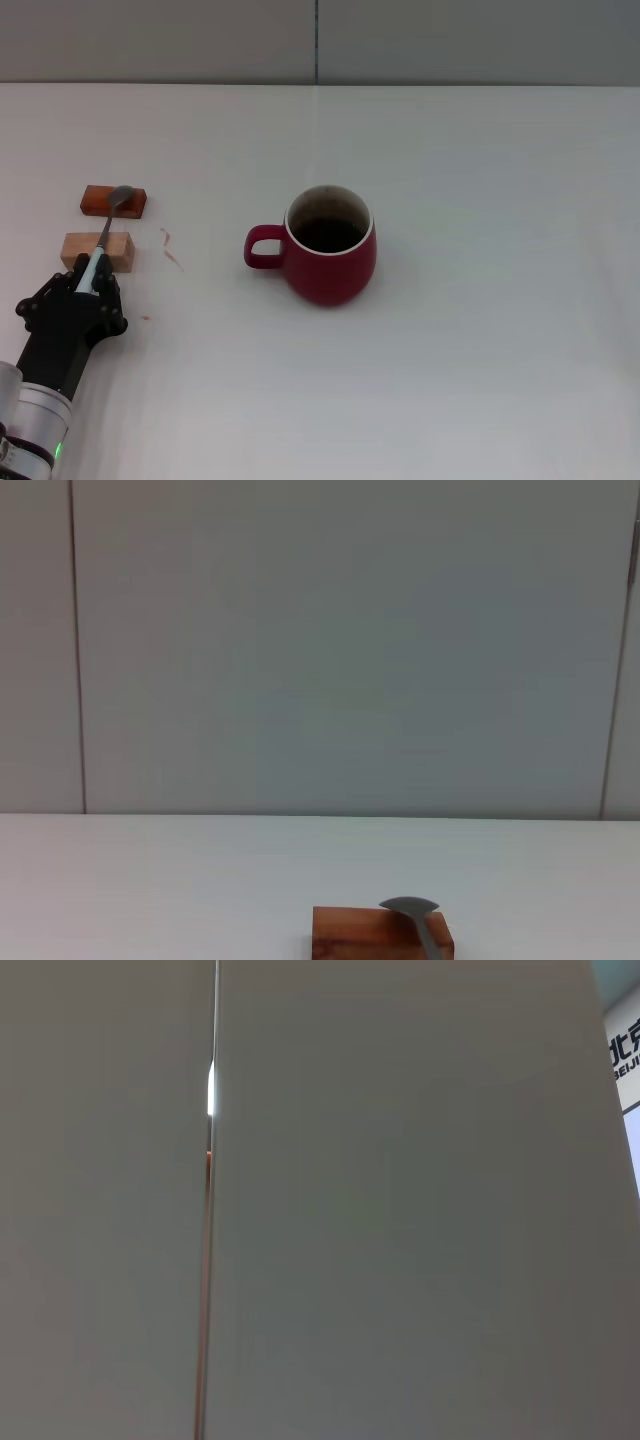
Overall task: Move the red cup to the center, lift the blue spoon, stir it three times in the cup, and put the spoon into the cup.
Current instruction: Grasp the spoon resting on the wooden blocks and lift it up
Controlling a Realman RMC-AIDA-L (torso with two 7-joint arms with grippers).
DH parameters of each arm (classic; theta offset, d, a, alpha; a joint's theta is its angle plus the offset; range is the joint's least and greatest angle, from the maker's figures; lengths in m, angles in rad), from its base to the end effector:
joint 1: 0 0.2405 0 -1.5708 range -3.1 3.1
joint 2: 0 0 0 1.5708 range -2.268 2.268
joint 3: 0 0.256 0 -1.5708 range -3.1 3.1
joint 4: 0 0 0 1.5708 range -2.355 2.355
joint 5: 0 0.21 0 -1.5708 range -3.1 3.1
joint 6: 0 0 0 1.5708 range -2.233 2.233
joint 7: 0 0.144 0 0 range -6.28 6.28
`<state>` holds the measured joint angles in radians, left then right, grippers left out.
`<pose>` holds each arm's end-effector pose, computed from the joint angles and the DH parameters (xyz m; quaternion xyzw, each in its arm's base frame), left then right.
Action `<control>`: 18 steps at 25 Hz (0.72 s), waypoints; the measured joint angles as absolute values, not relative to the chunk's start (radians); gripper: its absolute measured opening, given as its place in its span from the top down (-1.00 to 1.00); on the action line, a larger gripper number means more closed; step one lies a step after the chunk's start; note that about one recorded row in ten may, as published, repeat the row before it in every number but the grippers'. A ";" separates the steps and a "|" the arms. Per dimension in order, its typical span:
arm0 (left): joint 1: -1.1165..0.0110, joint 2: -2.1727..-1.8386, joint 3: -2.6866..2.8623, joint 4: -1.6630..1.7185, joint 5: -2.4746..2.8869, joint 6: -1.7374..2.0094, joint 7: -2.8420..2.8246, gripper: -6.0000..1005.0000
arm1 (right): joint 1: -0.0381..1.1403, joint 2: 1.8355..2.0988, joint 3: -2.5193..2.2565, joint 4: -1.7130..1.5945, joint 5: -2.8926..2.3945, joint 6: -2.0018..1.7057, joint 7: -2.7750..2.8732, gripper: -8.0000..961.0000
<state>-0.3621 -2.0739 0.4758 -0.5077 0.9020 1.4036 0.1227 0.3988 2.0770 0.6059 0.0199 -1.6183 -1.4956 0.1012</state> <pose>-0.3454 0.2187 -0.0755 -0.6949 -0.3201 -0.2287 0.6019 0.3683 0.2900 0.0728 -0.5043 0.1821 0.3159 0.7828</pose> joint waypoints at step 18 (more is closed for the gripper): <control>-0.359 -2.074 0.472 -0.506 0.902 1.402 0.121 0.64 | 0.398 2.077 0.606 0.024 -1.618 -1.496 0.101 -0.43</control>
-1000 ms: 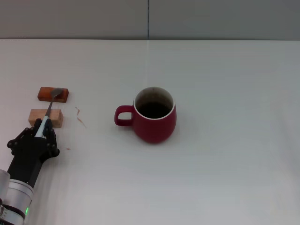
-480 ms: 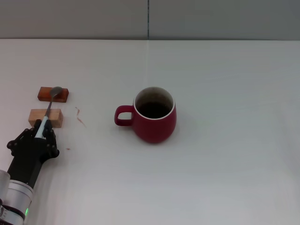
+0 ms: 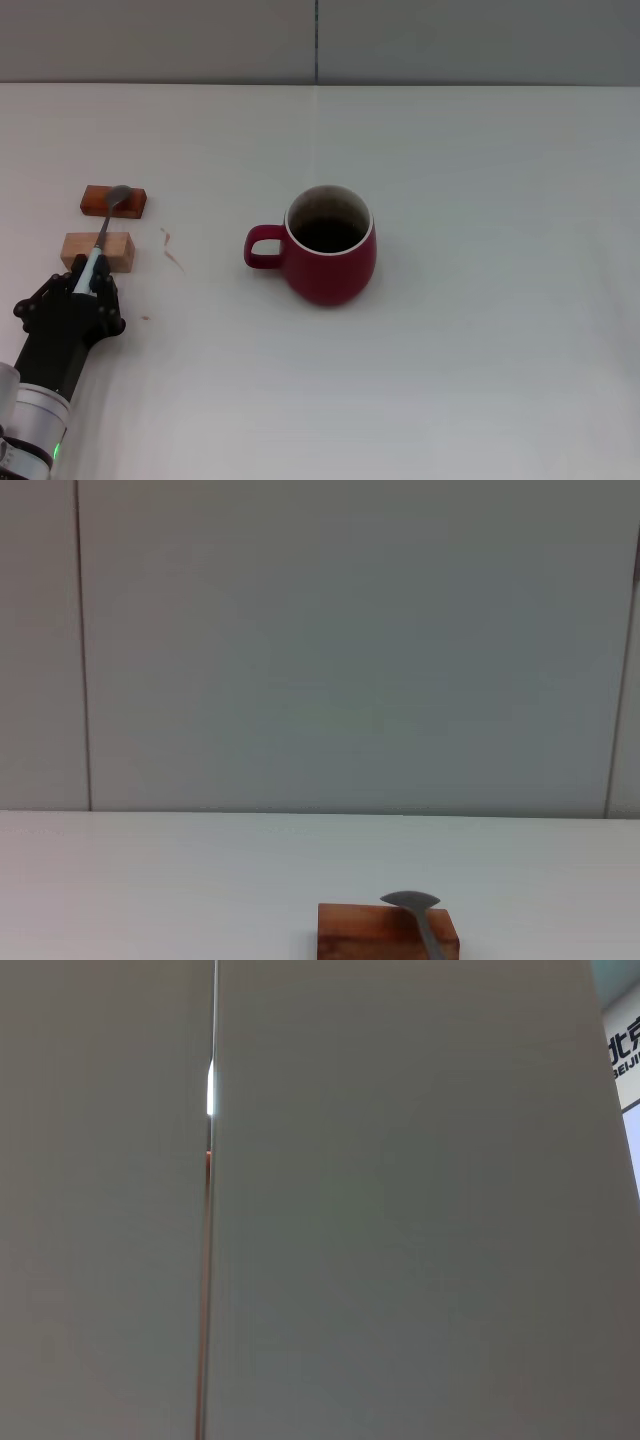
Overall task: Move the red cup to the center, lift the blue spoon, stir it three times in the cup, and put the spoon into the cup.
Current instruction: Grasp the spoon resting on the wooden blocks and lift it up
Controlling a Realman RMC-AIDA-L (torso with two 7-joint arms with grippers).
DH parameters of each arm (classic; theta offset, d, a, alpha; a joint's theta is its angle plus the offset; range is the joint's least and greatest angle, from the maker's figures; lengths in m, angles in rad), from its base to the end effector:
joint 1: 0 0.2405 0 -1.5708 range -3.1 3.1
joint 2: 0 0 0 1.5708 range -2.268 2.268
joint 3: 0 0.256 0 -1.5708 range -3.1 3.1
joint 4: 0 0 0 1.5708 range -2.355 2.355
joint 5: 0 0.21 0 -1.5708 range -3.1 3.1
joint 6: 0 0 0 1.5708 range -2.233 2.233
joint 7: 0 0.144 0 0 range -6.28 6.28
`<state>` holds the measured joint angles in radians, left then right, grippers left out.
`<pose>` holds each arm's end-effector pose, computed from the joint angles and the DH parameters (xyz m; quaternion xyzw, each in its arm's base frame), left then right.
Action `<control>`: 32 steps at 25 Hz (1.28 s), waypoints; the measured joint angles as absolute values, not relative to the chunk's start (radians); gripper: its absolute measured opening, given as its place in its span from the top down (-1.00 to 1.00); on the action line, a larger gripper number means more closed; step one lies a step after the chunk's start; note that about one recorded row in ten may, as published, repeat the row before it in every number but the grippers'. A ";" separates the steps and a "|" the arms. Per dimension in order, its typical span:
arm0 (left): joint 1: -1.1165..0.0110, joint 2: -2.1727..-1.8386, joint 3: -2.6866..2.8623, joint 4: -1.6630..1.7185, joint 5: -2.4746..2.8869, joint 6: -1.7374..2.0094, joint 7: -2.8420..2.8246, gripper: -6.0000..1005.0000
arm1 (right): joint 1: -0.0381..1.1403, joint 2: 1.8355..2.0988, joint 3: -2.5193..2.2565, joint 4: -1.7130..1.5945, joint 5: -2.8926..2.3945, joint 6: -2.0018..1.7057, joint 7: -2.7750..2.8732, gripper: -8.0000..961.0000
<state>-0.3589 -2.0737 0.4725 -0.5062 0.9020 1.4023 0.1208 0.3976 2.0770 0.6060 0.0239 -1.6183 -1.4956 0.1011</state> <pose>-0.3465 0.2181 -0.0751 -0.6931 -0.3221 -0.2281 0.6032 0.3681 0.2899 0.0722 -0.5039 0.1833 0.3170 0.7823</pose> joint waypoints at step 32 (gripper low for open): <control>-0.356 -2.072 0.472 -0.483 0.930 1.376 0.112 0.64 | 0.385 2.078 0.606 0.041 -1.618 -1.506 0.101 -0.43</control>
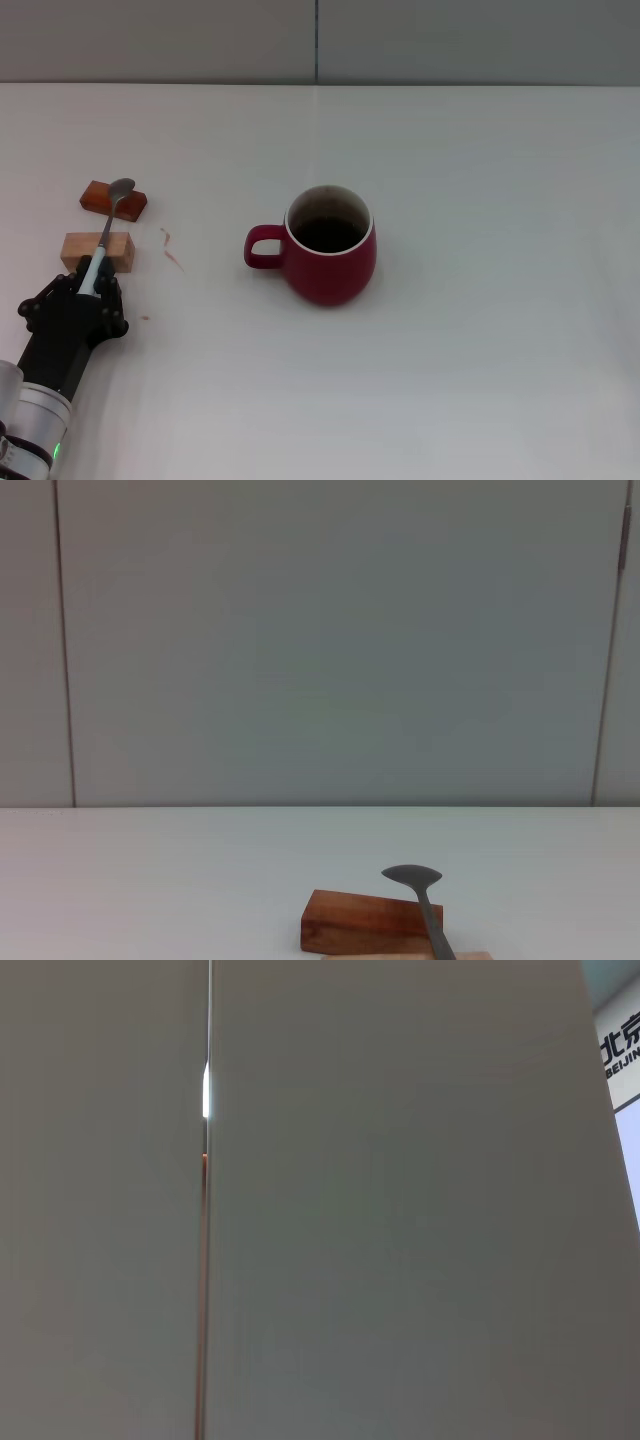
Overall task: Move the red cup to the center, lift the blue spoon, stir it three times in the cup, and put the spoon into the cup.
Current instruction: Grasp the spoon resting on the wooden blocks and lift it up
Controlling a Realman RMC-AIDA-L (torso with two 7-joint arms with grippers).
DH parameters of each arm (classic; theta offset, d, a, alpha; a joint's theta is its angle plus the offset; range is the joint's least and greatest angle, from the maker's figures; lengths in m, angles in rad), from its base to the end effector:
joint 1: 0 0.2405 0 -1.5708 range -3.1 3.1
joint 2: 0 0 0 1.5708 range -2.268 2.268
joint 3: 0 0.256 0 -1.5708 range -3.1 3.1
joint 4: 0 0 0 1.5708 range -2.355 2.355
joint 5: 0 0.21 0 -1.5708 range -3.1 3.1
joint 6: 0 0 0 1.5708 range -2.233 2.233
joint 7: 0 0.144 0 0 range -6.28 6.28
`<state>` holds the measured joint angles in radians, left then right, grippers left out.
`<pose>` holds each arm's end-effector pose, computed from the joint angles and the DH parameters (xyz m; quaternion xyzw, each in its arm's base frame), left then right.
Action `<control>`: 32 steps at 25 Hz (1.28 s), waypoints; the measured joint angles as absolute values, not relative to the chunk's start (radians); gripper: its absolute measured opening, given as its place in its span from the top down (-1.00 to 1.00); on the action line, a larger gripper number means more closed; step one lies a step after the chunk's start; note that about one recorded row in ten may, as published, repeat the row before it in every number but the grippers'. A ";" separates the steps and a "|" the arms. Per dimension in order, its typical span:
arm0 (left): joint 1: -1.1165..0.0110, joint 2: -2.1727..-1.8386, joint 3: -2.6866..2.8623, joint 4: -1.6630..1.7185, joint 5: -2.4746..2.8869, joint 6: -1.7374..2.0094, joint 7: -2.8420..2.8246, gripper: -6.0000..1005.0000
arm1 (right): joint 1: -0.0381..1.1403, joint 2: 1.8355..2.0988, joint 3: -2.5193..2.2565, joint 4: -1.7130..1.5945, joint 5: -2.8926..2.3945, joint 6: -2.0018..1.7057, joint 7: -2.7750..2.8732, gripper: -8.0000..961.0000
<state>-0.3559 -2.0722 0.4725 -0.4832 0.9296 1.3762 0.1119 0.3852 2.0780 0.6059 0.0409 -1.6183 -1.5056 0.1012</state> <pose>-0.3488 0.2199 -0.0757 -0.7034 -0.3177 -0.2234 0.5953 0.3680 0.2862 0.0699 -0.5004 0.1866 0.3219 0.7818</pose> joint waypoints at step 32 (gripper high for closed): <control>-0.353 -2.067 0.470 -0.479 0.930 1.393 -0.023 0.64 | 0.385 2.079 0.606 0.041 -1.618 -1.508 0.101 -0.43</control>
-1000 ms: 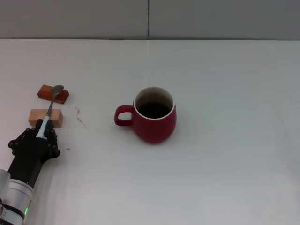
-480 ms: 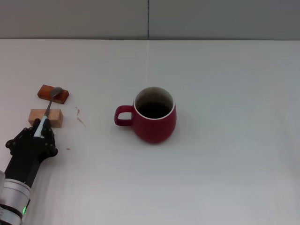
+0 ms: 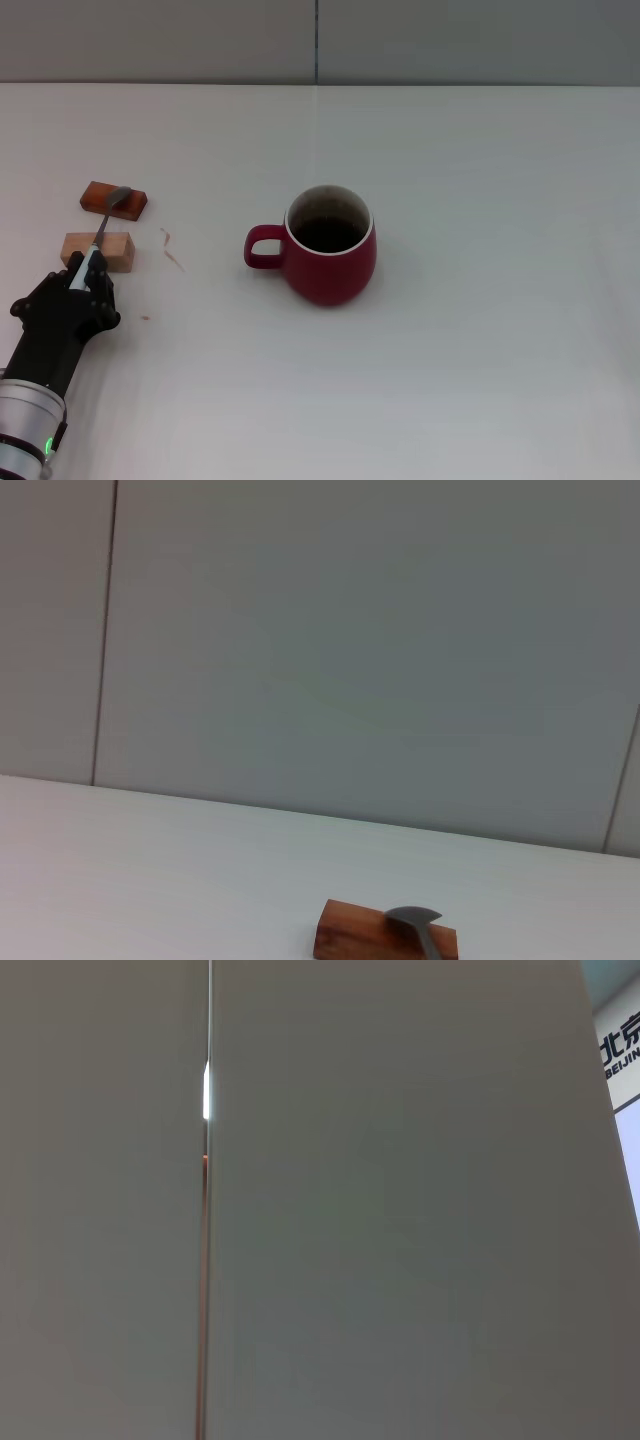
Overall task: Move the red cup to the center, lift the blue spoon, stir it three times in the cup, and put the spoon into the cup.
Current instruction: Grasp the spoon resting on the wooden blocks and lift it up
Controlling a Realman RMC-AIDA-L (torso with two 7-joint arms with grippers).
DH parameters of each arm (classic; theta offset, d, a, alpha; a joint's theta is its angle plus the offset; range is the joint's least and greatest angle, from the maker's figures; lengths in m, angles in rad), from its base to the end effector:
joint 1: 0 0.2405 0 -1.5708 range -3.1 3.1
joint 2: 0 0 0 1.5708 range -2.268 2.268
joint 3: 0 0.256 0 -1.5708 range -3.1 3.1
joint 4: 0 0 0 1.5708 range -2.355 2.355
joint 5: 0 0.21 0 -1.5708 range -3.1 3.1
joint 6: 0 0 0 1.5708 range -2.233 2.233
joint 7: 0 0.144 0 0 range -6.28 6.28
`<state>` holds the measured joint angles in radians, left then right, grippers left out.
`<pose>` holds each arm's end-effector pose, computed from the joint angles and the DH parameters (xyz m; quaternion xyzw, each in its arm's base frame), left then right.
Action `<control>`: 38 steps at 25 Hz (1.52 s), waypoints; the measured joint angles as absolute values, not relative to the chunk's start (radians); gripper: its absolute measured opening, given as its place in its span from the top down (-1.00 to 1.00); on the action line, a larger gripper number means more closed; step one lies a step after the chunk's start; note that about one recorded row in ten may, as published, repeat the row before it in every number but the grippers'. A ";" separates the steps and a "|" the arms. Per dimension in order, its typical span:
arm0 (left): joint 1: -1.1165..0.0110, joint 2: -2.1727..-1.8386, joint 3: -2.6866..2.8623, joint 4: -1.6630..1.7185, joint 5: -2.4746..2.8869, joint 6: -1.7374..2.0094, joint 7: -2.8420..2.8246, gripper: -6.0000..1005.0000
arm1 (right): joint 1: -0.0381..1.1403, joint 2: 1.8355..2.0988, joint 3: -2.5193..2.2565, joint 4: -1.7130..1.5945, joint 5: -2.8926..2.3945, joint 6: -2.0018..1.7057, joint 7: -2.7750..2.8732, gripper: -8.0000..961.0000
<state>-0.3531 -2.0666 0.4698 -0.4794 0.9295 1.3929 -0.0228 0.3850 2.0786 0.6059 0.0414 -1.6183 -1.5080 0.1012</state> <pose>-0.3500 0.2208 -0.0707 -0.6771 -0.3574 -0.2665 0.5855 0.3676 0.2860 0.0698 -0.5000 0.1860 0.3227 0.7818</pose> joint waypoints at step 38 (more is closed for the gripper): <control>-0.346 -2.063 0.478 -0.447 0.956 1.428 -0.050 0.64 | 0.378 2.080 0.606 0.051 -1.618 -1.519 0.101 -0.43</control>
